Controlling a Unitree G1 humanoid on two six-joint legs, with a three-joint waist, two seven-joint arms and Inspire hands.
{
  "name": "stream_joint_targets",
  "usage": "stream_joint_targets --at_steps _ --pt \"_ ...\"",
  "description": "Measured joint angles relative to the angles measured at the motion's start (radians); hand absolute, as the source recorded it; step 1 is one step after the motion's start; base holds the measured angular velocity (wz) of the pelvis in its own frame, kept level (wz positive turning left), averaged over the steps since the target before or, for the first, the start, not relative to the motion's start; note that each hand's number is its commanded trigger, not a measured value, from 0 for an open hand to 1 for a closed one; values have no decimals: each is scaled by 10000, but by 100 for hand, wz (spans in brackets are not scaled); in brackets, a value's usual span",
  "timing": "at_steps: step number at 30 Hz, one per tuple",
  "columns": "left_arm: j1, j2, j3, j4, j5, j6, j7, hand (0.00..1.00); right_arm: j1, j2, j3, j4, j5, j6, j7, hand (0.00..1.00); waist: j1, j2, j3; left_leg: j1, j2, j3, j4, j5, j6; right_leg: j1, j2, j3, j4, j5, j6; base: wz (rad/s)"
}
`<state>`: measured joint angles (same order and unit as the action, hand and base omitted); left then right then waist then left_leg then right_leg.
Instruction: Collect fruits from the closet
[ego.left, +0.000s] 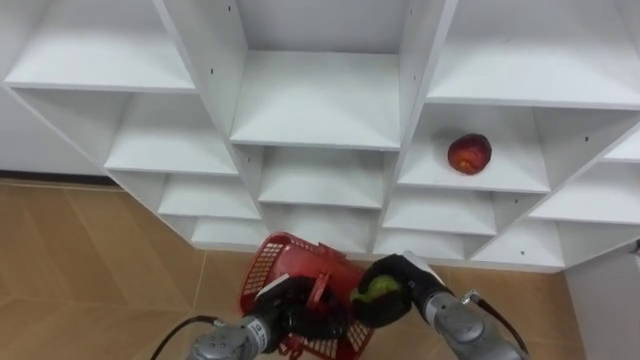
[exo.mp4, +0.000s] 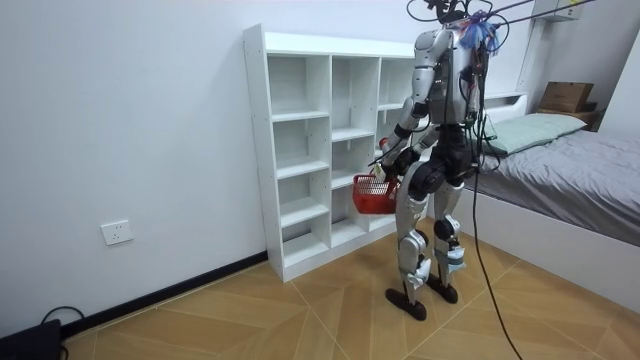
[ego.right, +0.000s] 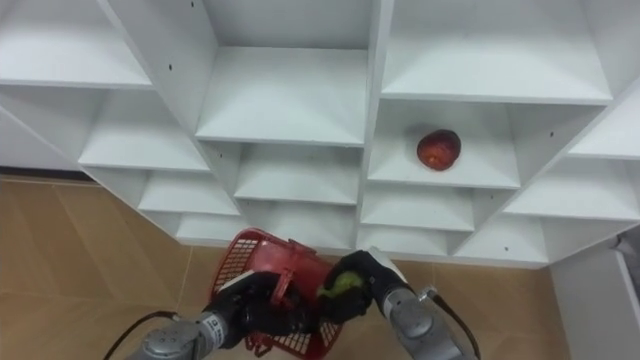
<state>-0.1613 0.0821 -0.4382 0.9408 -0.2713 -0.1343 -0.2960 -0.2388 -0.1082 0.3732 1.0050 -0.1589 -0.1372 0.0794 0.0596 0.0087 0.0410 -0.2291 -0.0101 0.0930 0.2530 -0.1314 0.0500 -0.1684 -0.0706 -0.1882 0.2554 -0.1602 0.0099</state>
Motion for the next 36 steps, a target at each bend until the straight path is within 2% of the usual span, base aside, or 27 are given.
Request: stream_joint_targets --at_steps 13,22,26,36 --pt "-81 -5 0 0 -11 -72 -2 100 -37 12 15 7 16 -1 70 0 -19 -22 -8 -41 0 17 13 1 1 -60 -2 15 18 0 0 0" --pt "-96 -29 -2 3 -23 -68 5 100 -36 27 385 19 29 0 123 0 -25 -46 -33 -29 6 20 60 2 2 -40 2 76 48 4 -3 0" --pt "-101 -123 -6 1 -21 -68 -43 100 -46 72 361 17 20 -11 233 0 -41 -27 -45 -34 14 26 77 2 2 -40 5 26 67 7 -7 0" --pt "-97 -136 0 30 -19 -64 -293 100 -47 71 352 57 14 -20 252 0 -69 -14 -51 -36 26 27 69 2 1 -24 13 0 38 8 -9 0"
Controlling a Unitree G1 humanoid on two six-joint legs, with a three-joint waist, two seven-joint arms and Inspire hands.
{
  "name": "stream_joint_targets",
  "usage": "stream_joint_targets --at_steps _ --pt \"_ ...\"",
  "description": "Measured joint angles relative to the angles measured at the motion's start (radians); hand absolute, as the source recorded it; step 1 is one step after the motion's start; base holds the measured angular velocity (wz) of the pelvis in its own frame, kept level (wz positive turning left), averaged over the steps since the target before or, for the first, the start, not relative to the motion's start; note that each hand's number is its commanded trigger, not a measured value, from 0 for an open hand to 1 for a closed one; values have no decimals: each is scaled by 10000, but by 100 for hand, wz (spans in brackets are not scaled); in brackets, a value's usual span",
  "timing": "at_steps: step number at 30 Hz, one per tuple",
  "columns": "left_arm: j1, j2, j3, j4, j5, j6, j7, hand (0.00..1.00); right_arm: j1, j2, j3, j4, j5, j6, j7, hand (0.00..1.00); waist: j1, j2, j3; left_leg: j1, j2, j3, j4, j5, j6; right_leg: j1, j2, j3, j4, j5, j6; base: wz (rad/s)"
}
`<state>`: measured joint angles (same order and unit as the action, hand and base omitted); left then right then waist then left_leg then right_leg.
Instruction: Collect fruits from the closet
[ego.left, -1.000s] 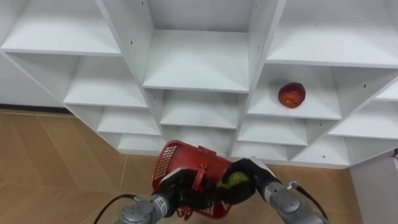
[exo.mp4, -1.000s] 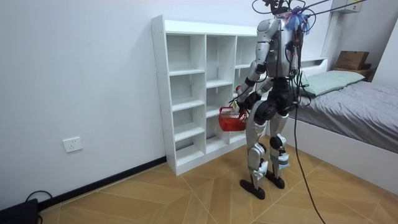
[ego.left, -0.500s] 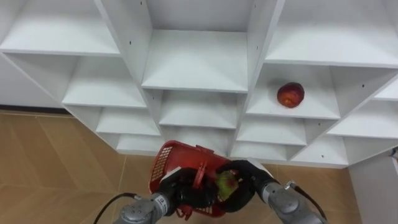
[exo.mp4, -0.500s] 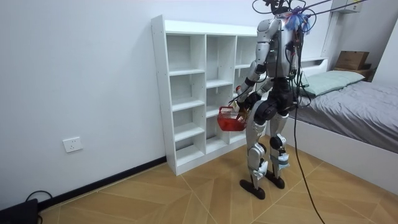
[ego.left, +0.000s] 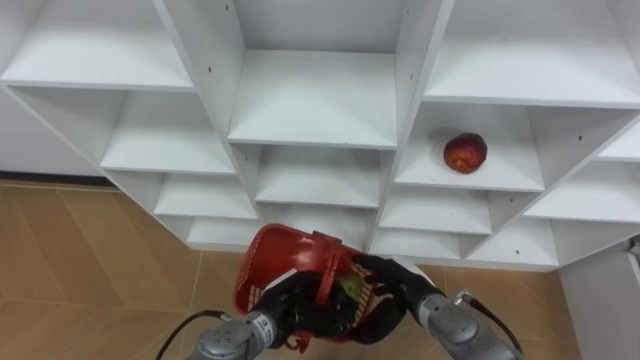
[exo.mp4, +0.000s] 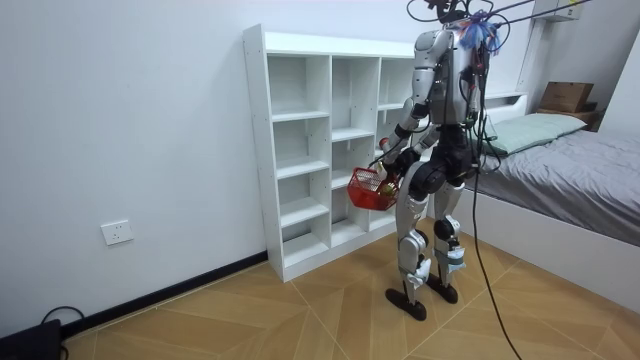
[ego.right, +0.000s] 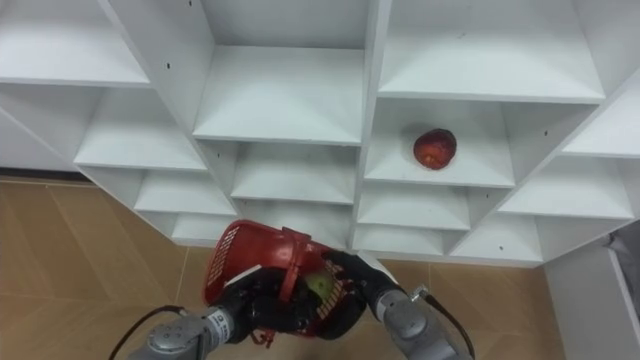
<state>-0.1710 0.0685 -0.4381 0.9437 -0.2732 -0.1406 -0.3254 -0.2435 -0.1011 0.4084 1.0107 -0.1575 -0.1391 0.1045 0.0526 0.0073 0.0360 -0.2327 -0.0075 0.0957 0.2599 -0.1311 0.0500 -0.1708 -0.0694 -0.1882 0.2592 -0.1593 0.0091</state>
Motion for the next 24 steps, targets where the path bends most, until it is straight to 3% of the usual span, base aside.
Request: stream_joint_targets --at_steps 17,21,24 --pt "2 -6 13 506 -69 28 -109 100 6 6 8 390 12 0 217 0 0 4 3 128 11 -4 10 0 -2 97 0 5 68 3 -6 0" --pt "28 65 15 495 -75 29 -94 100 44 6 5 367 36 -10 217 0 -3 -6 -2 173 8 -4 -13 0 -2 169 4 -10 -13 3 -6 0" --pt "125 276 17 504 -72 27 -45 100 122 4 5 347 37 -52 218 0 -44 -38 -19 295 4 20 -78 0 -4 272 7 -1 -57 1 -3 0"
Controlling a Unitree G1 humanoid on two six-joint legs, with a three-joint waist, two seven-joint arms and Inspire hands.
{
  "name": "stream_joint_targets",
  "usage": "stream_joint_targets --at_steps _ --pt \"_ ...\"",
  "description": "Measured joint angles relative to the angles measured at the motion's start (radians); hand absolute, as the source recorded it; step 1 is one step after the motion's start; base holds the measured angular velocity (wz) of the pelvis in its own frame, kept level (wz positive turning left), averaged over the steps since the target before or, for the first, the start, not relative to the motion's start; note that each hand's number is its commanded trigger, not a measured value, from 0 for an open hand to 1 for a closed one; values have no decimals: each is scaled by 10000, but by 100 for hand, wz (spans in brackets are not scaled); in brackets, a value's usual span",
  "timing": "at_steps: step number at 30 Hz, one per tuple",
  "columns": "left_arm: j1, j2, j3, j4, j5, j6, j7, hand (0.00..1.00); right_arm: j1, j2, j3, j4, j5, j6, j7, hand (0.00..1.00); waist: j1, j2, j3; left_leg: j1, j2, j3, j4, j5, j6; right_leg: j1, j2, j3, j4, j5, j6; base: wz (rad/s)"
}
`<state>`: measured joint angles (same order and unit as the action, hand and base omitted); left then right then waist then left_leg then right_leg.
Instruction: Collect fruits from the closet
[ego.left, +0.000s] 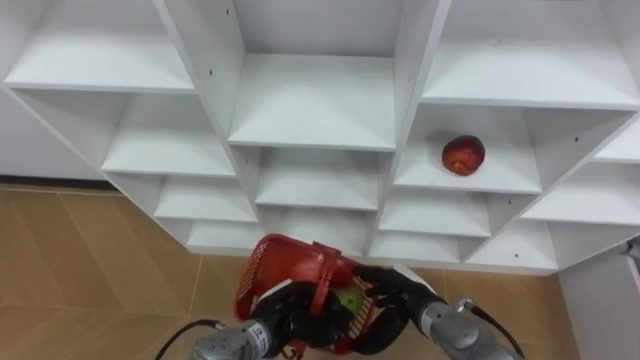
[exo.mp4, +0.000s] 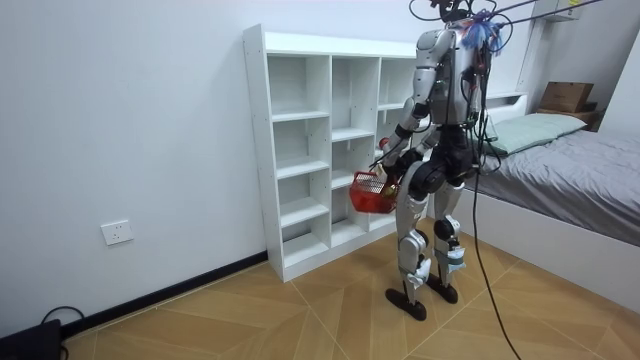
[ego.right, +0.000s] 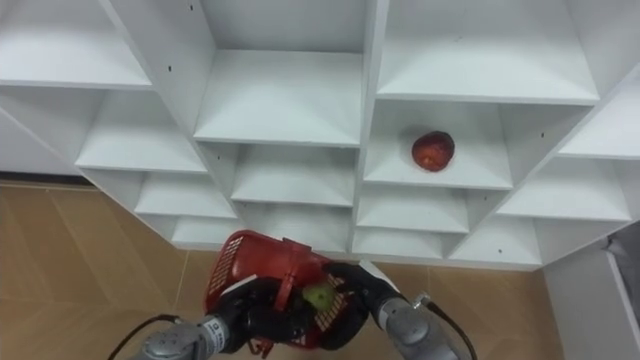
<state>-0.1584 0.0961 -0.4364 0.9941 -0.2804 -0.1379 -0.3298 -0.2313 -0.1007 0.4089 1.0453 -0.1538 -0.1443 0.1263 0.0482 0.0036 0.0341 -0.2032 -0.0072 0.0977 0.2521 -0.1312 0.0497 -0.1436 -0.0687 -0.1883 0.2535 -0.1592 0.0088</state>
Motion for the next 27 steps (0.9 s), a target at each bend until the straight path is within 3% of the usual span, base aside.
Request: stream_joint_targets --at_steps 6,10,14,27 --pt "186 241 402 -3 -433 3 230 100 458 -139 -27 -1163 9 7 -275 0 -170 -138 -116 470 0 188 -192 -13 -17 365 27 245 -155 -1 12 -9" --pt "469 395 991 -14 -542 -45 465 100 1198 -289 -150 -2249 228 -93 -646 0 -198 -235 -269 928 28 349 -353 -58 -48 719 80 463 -220 -14 24 -13" --pt "886 477 1121 -136 -540 -41 829 100 1789 -345 -768 -2961 317 -84 -1128 0 -417 -215 -288 1312 46 403 -394 -107 -68 1110 116 493 -390 -17 30 -3" --pt "1521 520 1409 -947 -607 -34 1225 100 2260 -387 -1673 -5013 704 -169 -2386 0 -645 -161 -291 1640 111 653 -609 -108 -117 1297 212 765 -501 20 -1 -6"
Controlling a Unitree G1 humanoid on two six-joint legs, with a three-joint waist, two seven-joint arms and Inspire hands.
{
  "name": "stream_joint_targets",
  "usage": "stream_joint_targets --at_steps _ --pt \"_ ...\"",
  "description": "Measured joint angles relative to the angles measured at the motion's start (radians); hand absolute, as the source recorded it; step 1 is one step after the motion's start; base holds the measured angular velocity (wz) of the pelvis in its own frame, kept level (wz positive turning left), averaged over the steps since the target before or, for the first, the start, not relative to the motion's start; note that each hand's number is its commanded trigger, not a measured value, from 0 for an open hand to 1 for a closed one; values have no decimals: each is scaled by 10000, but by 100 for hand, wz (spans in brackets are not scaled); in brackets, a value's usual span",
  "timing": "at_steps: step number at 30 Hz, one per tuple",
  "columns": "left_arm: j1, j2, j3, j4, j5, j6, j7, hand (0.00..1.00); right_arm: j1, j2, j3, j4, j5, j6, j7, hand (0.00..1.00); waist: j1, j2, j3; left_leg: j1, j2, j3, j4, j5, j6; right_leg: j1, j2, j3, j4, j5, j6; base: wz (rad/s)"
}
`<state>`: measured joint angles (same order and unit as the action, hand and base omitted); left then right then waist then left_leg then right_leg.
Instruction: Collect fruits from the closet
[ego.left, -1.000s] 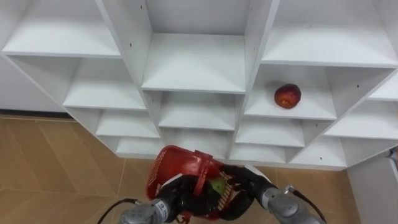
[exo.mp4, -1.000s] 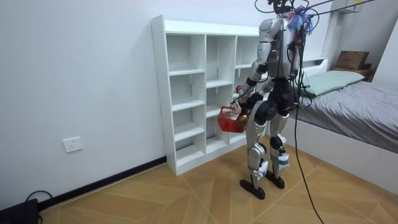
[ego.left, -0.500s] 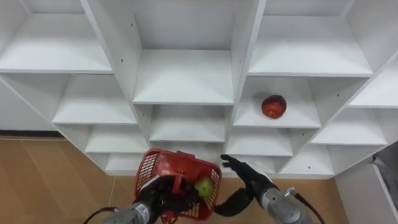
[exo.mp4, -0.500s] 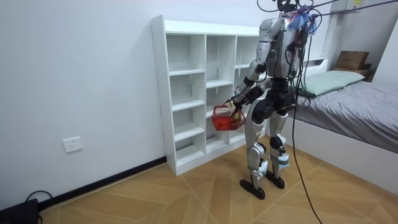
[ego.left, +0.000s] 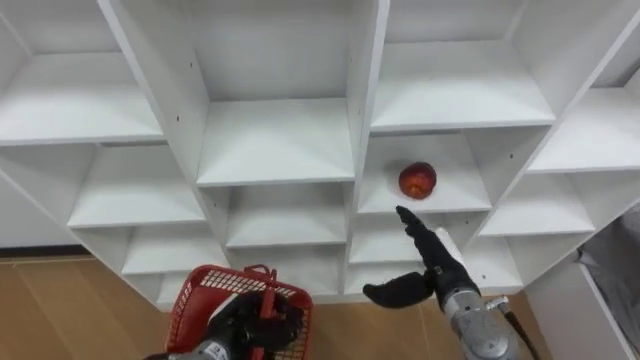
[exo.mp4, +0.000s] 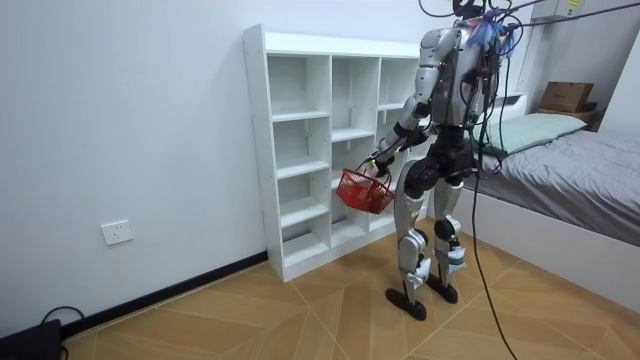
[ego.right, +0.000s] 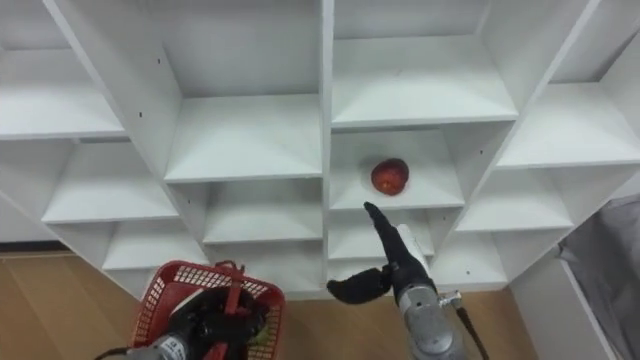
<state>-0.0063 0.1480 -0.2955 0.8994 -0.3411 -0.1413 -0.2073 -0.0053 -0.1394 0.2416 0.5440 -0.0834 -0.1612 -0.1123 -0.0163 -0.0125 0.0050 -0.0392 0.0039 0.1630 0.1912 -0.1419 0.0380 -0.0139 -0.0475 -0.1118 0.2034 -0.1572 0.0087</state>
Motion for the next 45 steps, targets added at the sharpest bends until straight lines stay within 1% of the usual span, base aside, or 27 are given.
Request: stream_joint_targets --at_steps 4,6,13,15,21,23,26,27,30,32,33,35,36,37,38,39,41,42,43,44,45 --pt "130 0 287 12 -4 0 7 100 298 -176 6 -608 6 -168 -247 0 3 3 11 122 3 22 -63 -44 -36 48 17 101 -15 0 0 -7" --pt "166 -34 350 10 -21 0 12 100 304 -201 -4 -622 38 -178 -457 0 -22 34 30 281 6 31 -104 -94 -50 154 38 144 -82 -6 7 -8" --pt "178 -89 392 -89 -67 6 105 100 355 -219 -13 -856 364 -274 -1271 0 -48 79 38 342 3 51 -190 -130 -74 178 87 217 -197 -7 1 -3" --pt "289 -91 455 -271 -68 13 205 100 401 -224 -12 -853 430 -276 -1536 0 -47 94 37 342 1 51 -207 -135 -83 172 88 201 -197 -7 2 0" --pt "407 62 421 -407 -76 14 315 100 347 -286 7 -838 1132 -277 -2257 0 -40 77 47 372 -10 68 -226 -136 -84 260 78 116 -164 -8 2 2" --pt "419 88 423 -511 -78 16 316 100 329 -343 3 -806 1229 -277 -2434 0 -39 49 64 349 -6 9 -207 -136 -84 262 49 12 -149 -12 2 9" --pt "415 95 473 -650 -53 16 325 100 175 -519 -1 -630 1397 -276 -2518 0 -23 -57 132 271 -11 -13 -34 -169 -50 204 -30 -130 84 -143 -17 10" --pt "415 97 495 -649 -25 17 370 100 -8 -590 -27 -435 1464 -275 -2532 0 -24 -122 171 227 -17 -17 52 -188 -40 164 -69 -178 203 -216 -19 11" --pt "418 97 501 -646 -1 49 409 100 -545 -677 -381 165 1556 -284 -2587 0 -22 -235 198 124 -20 -124 136 -189 -35 118 -79 -233 214 -217 -16 8" --pt "417 109 503 -646 -3 59 408 100 -868 -897 -484 587 1569 -285 -2784 0 52 -283 166 68 -30 -192 145 -188 -34 99 -74 -261 201 -217 -15 8" --pt "416 122 502 -646 -2 61 408 100 -960 -953 -486 646 1572 -285 -2822 0 90 -280 163 43 -27 -195 145 -188 -35 55 -68 -244 208 -217 -15 0" --pt "322 213 496 -521 -17 107 395 100 -1530 -1190 -494 1407 1787 -361 -2836 0 196 -293 150 -96 -5 -200 147 -177 -43 -96 -59 -269 221 -198 -40 -4" --pt "315 241 475 -518 -16 113 412 100 -1683 -1248 -497 1668 1857 -359 -2837 0 217 -292 148 -130 1 -204 157 -177 -44 -151 -59 -278 240 -198 -40 4" --pt "289 294 412 -518 -17 112 413 100 -2005 -1320 -507 2095 1989 -347 -2838 0 230 -286 129 -277 -1 -245 175 -169 -52 -259 -60 -297 275 -199 -42 6" --pt "221 321 362 -499 -19 112 414 100 -2378 -1349 -511 2453 2018 -342 -2839 0 232 -283 130 -483 3 -265 257 -163 -55 -455 -64 -307 370 -201 -45 8" --pt "158 326 300 -423 -33 107 413 100 -2537 -1354 -502 2607 2041 -342 -2839 0 235 -286 131 -574 7 -276 310 -163 -55 -521 -64 -322 383 -201 -45 3" --pt "-184 264 118 123 -16 118 381 100 -3100 -1356 -474 3178 2135 -357 -2794 0 344 -352 153 -735 25 -273 342 -159 -59 -720 -66 -339 473 -200 -47 0" --pt "-257 252 93 231 -17 121 374 100 -3239 -1361 -476 3330 2183 -356 -2782 0 388 -383 174 -758 26 -271 346 -157 -59 -756 -67 -338 492 -200 -47 0" --pt "-396 252 6 426 -27 124 346 100 -3434 -1376 -473 3573 2293 -354 -2748 0 490 -435 214 -818 31 -273 392 -157 -59 -784 -71 -357 493 -199 -48 9" --pt "-494 271 -32 551 -39 129 271 100 -3579 -1388 -471 3729 2437 -352 -2707 0 507 -485 232 -979 29 -351 475 -157 -59 -853 -90 -479 501 -199 -48 16" --pt "-531 289 -31 569 -38 132 236 100 -3672 -1390 -472 3828 2454 -351 -2681 0 505 -510 230 -1091 27 -387 500 -155 -56 -942 -107 -557 527 -199 -49 23"
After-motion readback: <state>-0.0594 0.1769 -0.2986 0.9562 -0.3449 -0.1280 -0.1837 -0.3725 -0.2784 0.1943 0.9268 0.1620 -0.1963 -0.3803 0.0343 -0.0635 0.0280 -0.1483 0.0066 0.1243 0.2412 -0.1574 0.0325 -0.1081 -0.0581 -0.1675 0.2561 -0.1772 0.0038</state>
